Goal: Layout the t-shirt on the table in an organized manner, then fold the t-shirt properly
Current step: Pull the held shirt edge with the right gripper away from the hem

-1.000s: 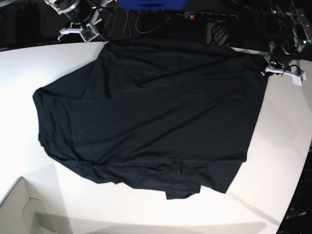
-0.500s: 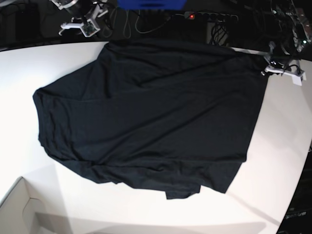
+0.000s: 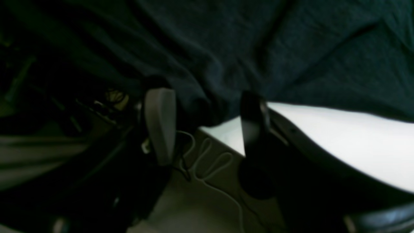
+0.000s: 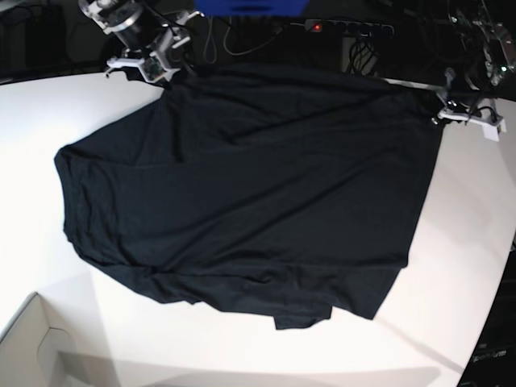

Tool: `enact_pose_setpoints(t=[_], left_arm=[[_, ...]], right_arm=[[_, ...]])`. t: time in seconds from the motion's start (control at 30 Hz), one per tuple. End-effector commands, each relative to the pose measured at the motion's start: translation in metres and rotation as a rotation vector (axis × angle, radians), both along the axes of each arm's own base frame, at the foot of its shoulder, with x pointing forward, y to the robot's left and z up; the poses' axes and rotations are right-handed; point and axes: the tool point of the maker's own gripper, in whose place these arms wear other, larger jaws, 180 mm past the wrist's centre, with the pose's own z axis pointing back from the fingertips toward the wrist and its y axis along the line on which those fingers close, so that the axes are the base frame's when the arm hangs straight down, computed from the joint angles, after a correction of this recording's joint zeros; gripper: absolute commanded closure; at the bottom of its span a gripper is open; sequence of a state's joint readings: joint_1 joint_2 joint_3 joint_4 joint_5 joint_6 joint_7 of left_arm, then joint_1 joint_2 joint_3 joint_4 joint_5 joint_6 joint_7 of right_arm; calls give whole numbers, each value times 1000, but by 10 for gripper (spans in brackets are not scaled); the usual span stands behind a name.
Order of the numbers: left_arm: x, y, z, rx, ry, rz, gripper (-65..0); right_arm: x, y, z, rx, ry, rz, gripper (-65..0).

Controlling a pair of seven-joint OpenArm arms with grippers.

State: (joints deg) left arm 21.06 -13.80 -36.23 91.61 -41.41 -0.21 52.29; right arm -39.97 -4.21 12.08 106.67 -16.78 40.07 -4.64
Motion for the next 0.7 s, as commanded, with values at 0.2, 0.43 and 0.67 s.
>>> enact_pose_setpoints(t=[0.2, 0.43, 0.67], left_arm=[[6, 5, 9, 16, -26, -4, 0], [6, 5, 9, 17, -27, -4, 0], [6, 5, 9, 17, -27, -4, 0]], right_arm=[[3, 3, 3, 28, -23, -5, -324], [-8, 4, -12, 42, 25, -10, -324], [-6, 4, -12, 41, 21, -9, -173]])
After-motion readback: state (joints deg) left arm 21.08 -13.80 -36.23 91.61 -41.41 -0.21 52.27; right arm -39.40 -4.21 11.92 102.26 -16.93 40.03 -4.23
